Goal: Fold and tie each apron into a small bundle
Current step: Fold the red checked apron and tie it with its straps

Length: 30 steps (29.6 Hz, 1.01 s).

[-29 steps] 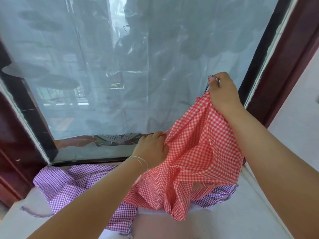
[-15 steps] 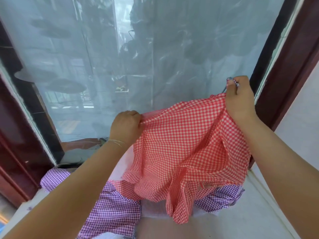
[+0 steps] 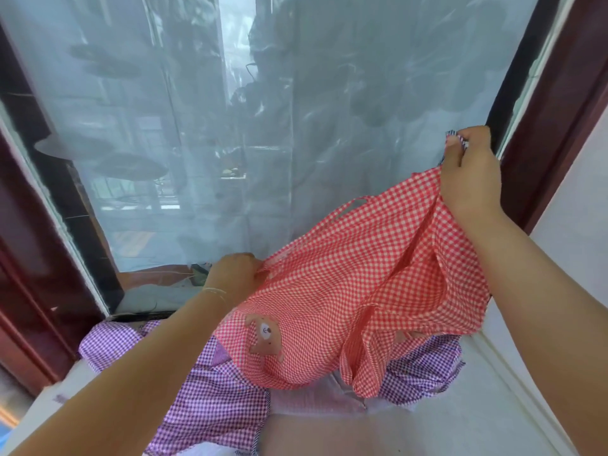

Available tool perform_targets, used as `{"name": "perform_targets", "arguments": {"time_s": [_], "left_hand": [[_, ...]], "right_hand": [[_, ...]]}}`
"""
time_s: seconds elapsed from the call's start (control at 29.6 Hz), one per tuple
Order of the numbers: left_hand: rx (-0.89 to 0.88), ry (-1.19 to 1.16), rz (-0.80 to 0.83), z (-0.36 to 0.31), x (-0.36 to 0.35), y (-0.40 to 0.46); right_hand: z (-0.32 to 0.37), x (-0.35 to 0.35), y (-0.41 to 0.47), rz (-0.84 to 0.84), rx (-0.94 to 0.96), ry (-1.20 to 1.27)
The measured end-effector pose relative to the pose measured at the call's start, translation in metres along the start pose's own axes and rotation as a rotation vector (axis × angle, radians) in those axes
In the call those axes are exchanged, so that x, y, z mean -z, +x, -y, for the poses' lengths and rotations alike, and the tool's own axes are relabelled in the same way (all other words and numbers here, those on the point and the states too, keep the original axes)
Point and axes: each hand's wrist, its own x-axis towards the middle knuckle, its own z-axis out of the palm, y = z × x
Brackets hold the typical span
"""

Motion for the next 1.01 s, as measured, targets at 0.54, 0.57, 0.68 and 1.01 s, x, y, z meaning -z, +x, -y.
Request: {"name": "perform_targets", "arguments": {"time_s": [0.54, 0.57, 0.68, 1.01], "left_hand": [[0.291, -0.841, -0.290, 0.066, 0.061, -0.013], [0.270, -0.864, -0.207, 0.071, 0.064, -0.016], [0.190, -0.832, 0.141, 0.094, 0.069, -0.029], [-0.015, -0.972, 0.741, 0.120, 0.073, -0.055]], "right_hand": [[-0.049, -0.010, -0.060, 0.537, -0.071, -0.085], [-0.048, -0.008, -0.064, 0.589, -0.056, -0.072], [-0.040, -0.005, -0.074, 0.773, -0.032, -0.029], [-0.024, 0.049, -0.073, 1.422, -0.545, 0.408]]}}
